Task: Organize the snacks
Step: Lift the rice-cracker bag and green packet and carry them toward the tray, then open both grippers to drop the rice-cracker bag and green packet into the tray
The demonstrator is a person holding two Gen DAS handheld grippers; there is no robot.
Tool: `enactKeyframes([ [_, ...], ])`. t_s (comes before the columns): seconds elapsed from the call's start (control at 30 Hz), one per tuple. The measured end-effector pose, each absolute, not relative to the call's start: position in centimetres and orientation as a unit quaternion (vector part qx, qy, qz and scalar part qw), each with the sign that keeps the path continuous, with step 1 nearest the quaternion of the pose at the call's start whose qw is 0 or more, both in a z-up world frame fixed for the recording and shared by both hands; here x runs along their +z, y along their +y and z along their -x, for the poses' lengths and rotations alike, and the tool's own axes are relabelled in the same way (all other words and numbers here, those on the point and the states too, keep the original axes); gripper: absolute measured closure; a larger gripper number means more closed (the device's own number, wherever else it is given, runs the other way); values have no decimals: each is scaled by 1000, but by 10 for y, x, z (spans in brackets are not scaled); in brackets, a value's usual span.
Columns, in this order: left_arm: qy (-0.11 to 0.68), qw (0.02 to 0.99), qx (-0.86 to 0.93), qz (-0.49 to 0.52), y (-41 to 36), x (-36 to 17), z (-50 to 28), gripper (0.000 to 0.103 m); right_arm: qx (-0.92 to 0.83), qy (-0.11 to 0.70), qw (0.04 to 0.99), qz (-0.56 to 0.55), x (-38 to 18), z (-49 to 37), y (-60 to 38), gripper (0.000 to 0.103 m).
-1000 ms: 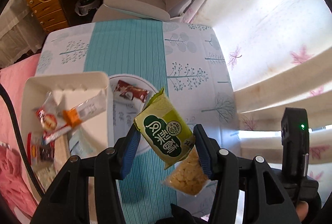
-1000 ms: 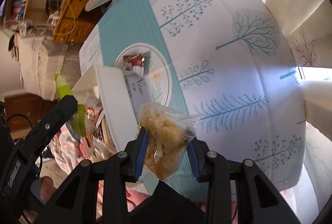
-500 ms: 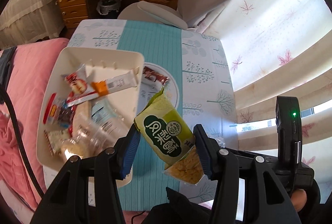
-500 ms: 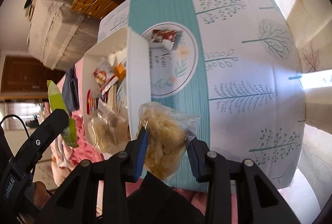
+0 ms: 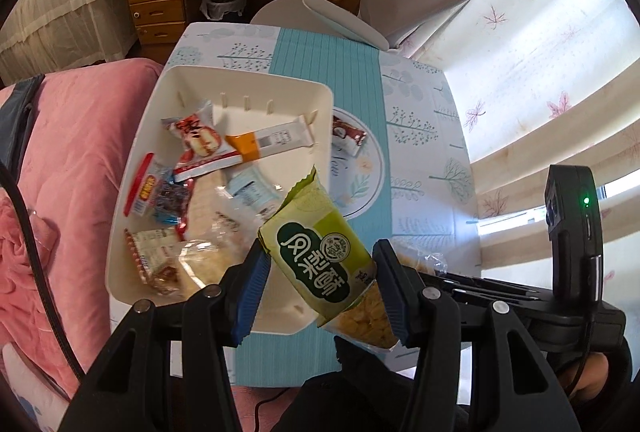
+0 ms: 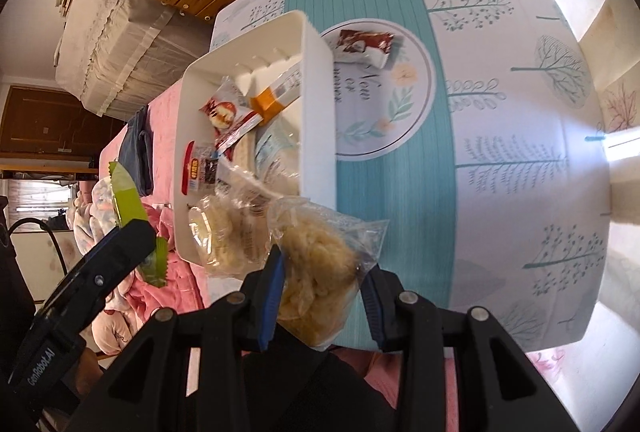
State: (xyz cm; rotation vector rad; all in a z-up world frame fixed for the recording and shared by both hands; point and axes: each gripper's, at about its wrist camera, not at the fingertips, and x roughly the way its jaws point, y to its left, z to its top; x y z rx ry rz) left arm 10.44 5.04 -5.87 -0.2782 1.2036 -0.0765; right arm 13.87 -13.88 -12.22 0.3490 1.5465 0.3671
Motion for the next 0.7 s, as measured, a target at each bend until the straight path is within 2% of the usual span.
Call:
enactKeyframes([
  [0.7, 577, 807, -113, 54, 122, -66, -113, 51, 113, 660, 712, -214, -118, -118, -53, 66],
])
